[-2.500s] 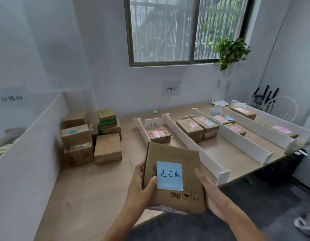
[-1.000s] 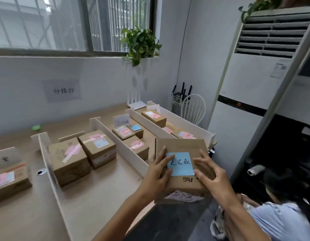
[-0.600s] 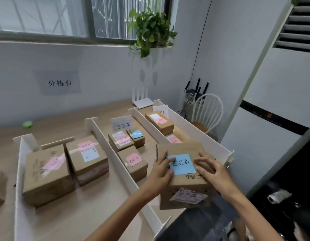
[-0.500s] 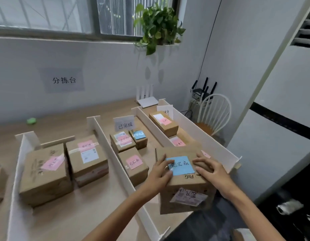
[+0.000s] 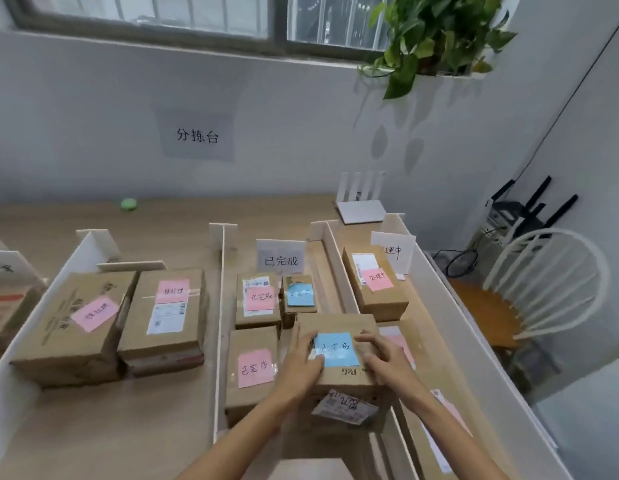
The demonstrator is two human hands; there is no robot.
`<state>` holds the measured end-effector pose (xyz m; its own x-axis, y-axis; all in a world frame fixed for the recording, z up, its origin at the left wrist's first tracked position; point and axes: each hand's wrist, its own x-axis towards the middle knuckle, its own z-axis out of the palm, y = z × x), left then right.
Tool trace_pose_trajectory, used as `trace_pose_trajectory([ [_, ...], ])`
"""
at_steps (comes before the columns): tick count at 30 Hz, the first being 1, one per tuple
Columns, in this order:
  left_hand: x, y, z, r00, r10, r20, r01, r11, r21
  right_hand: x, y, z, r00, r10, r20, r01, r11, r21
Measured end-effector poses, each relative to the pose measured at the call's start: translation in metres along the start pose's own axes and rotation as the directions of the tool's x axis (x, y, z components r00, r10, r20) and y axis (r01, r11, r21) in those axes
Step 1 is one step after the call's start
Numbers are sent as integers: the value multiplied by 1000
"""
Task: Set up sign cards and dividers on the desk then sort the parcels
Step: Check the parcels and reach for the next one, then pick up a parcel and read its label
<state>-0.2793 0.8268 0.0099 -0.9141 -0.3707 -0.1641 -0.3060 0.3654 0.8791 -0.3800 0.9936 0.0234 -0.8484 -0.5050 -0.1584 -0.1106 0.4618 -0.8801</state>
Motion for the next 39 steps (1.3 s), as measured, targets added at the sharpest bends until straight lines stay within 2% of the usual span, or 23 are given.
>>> trace_pose_trajectory([
  [3,27,-12,9,997,-27,-71,30,999,32,33,21,11,998,-24,62,26,999,-26],
  [5,42,-21,15,996,0,-90,7,997,79,51,35,16,992,-42,120,45,999,-23],
  [8,59,-44,22,993,71,-98,-53,982,182,72,55,24,981,-85,175,105,989,-108],
  [10,64,-59,25,994,18,-111,11,966,259,80,65,31,971,-120,208,155,975,-161],
  [14,63,-75,32,988,-67,-140,132,832,539,87,76,43,954,-145,262,208,950,-232],
  [17,65,-71,27,989,-115,-96,150,744,651,87,76,45,952,-122,282,218,915,-339],
  [20,57,-63,8,989,-116,-90,147,784,603,85,72,48,963,-148,226,243,840,-485],
  [24,10,-69,-41,983,-12,-182,102,864,494,59,43,67,968,-230,95,249,887,-389],
  [30,-108,-90,-145,960,38,-277,100,877,469,-14,-38,141,901,-346,263,416,861,-292],
  [35,-241,-110,-239,893,18,-451,179,902,392,-86,-97,251,778,-490,393,570,813,-116],
  [39,-358,-130,-300,772,-4,-636,259,915,308,-150,-147,346,633,-583,509,688,726,-25],
])
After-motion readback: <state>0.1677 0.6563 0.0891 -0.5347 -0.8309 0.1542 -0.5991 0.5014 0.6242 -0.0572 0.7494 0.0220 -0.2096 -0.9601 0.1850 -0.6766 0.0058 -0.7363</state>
